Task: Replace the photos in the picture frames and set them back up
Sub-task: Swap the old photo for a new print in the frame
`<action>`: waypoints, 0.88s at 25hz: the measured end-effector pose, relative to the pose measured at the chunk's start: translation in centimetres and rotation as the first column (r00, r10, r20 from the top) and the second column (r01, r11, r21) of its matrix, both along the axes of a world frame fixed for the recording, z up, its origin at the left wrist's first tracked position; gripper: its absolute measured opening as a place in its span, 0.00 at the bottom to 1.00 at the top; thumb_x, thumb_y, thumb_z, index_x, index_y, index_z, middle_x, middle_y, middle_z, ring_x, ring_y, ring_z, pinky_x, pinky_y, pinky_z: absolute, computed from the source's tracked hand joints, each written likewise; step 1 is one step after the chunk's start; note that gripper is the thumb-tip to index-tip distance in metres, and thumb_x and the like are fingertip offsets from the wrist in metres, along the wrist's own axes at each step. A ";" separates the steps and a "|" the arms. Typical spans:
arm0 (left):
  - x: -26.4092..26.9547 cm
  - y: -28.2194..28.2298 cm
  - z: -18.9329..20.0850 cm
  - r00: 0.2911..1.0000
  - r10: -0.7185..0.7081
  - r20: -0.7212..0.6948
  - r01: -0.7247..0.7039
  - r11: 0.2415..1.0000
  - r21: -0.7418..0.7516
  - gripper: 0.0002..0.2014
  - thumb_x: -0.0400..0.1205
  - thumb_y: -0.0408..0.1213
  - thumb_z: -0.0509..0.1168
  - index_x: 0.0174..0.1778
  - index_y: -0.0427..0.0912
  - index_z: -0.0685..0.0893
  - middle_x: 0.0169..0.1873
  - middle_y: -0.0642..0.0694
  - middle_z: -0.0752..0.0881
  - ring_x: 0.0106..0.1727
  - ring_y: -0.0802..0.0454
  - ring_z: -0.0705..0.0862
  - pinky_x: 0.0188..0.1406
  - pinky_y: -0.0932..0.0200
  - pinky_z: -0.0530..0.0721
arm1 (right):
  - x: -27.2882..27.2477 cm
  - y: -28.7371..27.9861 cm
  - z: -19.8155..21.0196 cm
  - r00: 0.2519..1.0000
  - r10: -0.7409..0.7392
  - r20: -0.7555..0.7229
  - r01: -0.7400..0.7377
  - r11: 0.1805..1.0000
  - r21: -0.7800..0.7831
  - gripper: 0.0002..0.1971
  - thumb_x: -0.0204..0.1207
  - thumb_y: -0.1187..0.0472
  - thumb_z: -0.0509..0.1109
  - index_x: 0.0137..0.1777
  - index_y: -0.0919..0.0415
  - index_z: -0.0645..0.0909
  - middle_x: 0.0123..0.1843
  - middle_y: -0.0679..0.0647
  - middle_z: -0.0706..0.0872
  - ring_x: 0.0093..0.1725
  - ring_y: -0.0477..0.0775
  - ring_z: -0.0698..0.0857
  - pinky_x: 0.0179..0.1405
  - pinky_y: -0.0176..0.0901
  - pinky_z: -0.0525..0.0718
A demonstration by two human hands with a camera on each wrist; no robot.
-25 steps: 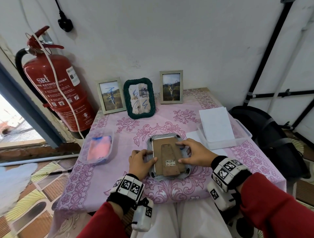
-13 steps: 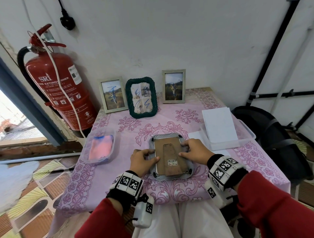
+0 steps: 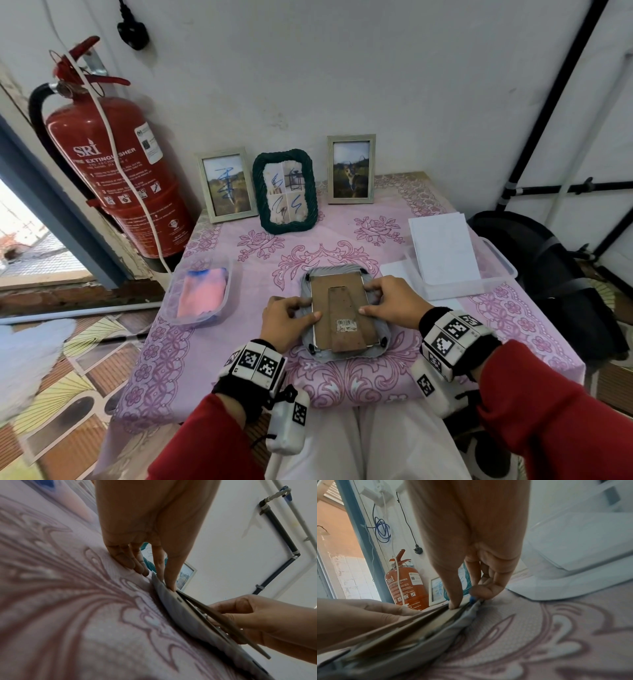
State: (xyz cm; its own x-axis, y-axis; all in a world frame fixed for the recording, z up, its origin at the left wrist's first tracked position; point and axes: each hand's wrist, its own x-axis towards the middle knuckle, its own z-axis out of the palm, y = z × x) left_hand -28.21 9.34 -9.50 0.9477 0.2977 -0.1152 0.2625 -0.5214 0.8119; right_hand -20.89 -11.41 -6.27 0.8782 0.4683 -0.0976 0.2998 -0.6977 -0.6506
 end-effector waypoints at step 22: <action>3.7 0.4 2.2 0.987 -0.057 -0.150 0.086 0.976 0.199 0.38 0.64 0.47 0.81 0.68 0.39 0.76 0.60 0.40 0.80 0.60 0.45 0.81 0.65 0.52 0.79 | 2.5 0.5 0.4 0.996 -0.088 -0.008 0.086 0.991 -0.105 0.29 0.66 0.53 0.80 0.65 0.62 0.76 0.53 0.57 0.83 0.54 0.55 0.82 0.54 0.45 0.77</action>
